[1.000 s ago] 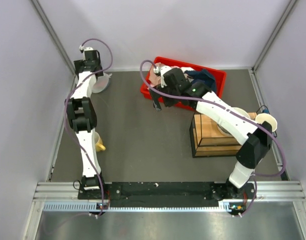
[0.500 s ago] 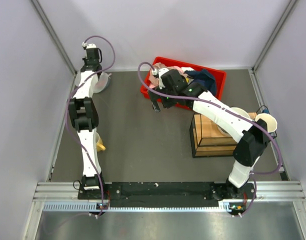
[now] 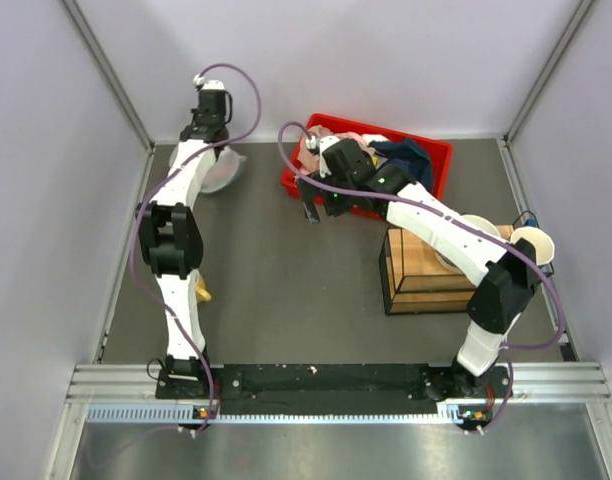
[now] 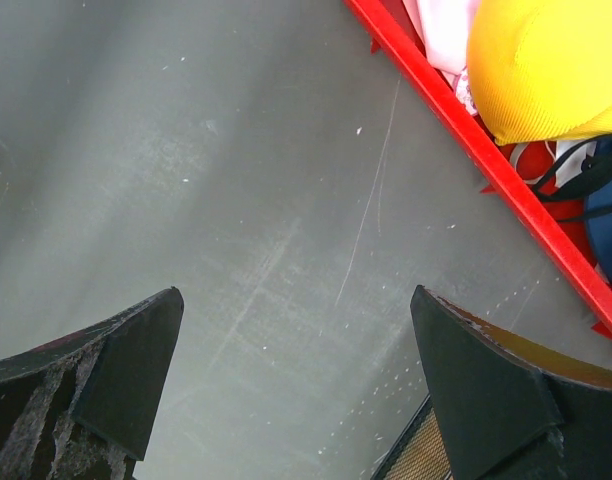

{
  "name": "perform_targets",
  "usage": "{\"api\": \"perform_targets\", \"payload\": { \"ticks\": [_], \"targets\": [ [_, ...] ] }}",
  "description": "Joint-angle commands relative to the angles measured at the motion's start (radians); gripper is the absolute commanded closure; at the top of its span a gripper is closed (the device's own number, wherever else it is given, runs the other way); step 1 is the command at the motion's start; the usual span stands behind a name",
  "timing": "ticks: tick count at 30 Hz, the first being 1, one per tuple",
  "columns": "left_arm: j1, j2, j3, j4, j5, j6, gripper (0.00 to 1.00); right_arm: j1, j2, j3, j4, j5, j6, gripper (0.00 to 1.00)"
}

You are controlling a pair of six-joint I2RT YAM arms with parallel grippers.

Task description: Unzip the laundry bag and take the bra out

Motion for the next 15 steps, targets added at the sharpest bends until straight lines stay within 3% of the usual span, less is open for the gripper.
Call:
{"api": "perform_targets", "payload": {
  "ticks": [1, 7, 13, 15],
  "targets": [
    [-0.107, -0.219, -0.014, -0.062, -0.002, -0.006, 1.0, 0.001, -0.084, -0.019, 0.029, 0.007, 0.034, 0.01],
    [-0.19, -0.451, -0.253, -0.125, 0.11, -0.193, 1.0, 0.001, -0.162, -0.101, 0.045, 0.033, 0.048, 0.01],
    [-0.222, -0.667, -0.502, -0.113, 0.352, -0.353, 1.0, 0.001, -0.216, -0.164, 0.057, 0.036, 0.053, 0.01],
    [-0.222, -0.719, -0.584, -0.111, 0.505, -0.399, 1.0, 0.0, -0.225, -0.187, 0.066, 0.036, 0.056, 0.01]
  ]
}}
